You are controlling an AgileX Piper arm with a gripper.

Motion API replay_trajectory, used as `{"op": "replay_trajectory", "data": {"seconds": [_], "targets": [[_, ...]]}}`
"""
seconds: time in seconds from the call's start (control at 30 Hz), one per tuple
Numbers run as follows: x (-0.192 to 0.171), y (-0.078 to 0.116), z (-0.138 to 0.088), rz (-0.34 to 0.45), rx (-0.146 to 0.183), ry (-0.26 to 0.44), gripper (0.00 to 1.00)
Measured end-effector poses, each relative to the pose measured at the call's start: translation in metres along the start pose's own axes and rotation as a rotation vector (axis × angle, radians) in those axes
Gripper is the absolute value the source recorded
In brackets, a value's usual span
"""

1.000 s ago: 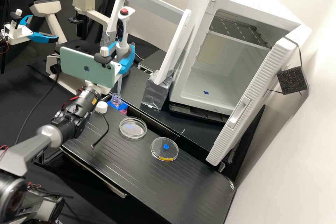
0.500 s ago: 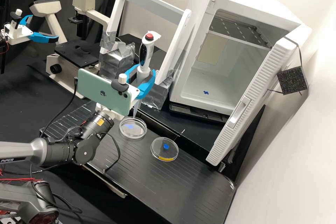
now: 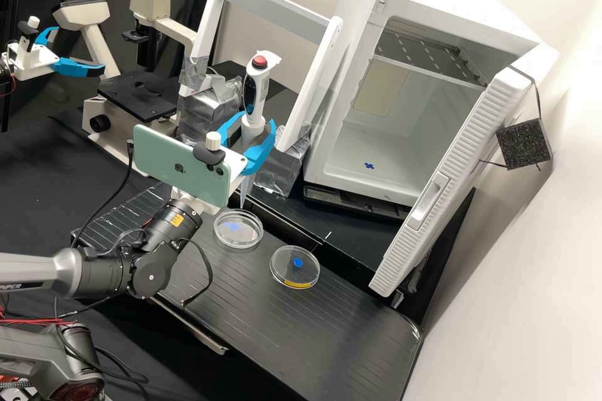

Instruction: Use the pipette

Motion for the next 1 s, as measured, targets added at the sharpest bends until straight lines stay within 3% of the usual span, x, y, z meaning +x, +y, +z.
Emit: {"op": "replay_trajectory", "data": {"seconds": [0.13, 0.33, 0.57, 0.8, 1.0], "targets": [[0.004, -0.005, -0.006, -0.038, 0.022, 0.024, 0.00], [0.033, -0.010, -0.034, -0.121, 0.078, 0.091, 0.00], [0.086, -0.010, -0.079, -0.153, 0.062, 0.135, 0.00], [0.143, -0.019, -0.102, -0.229, 0.058, 0.075, 0.00], [0.181, -0.027, -0.107, -0.318, 0.085, -0.018, 0.00]]}}
